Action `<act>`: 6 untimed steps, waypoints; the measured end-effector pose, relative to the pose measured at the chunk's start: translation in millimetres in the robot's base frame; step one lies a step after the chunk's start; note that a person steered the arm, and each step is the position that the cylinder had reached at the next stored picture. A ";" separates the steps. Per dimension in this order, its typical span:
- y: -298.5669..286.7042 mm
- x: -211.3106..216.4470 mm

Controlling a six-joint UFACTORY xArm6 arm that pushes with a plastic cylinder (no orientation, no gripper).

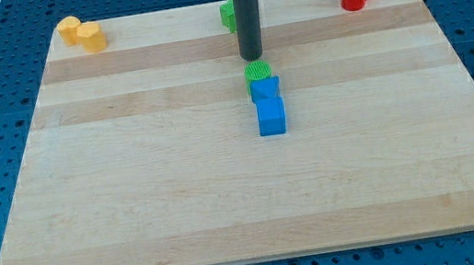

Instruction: Move the green star into the green circle

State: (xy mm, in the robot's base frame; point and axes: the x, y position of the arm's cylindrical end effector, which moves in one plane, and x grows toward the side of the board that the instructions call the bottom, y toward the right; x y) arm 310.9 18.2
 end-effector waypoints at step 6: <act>-3.4 -83.8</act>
State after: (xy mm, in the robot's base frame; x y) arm 227.1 14.8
